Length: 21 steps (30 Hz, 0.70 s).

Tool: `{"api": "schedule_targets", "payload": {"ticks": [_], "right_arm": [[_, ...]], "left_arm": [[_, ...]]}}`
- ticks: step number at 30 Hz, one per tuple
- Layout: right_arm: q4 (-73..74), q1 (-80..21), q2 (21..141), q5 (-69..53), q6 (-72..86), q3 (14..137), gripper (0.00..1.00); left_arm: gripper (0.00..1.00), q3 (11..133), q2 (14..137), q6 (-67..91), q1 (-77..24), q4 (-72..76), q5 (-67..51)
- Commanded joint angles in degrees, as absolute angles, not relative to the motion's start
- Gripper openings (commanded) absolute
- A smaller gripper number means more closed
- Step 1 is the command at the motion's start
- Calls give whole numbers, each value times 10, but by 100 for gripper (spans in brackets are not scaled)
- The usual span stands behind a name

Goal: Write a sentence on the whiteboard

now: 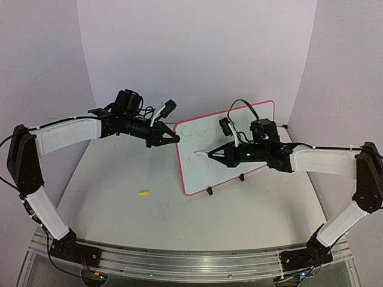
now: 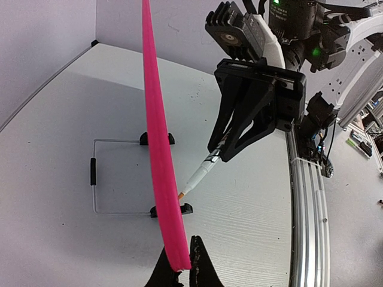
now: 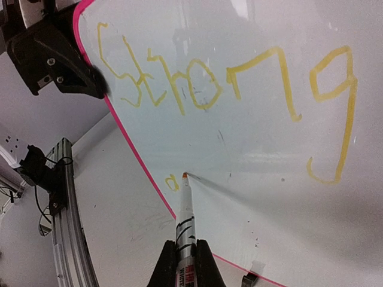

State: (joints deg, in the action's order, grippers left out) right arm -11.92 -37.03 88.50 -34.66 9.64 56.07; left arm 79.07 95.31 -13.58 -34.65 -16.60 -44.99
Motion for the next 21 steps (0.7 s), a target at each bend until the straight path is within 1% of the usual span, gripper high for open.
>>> {"api": "schedule_targets", "payload": {"ticks": [1, 11, 21], "right_arm": [[-154, -368, 873, -345, 107, 565, 0], [-167, -368, 897, -303, 114, 570, 0], [-174, -368, 906, -297, 126, 526, 0]], "left_arm": [[0, 791, 940, -162, -361, -197, -468], [0, 791, 942, -164, -361, -198, -468], [0, 791, 943, -164, -361, -199, -467]]}}
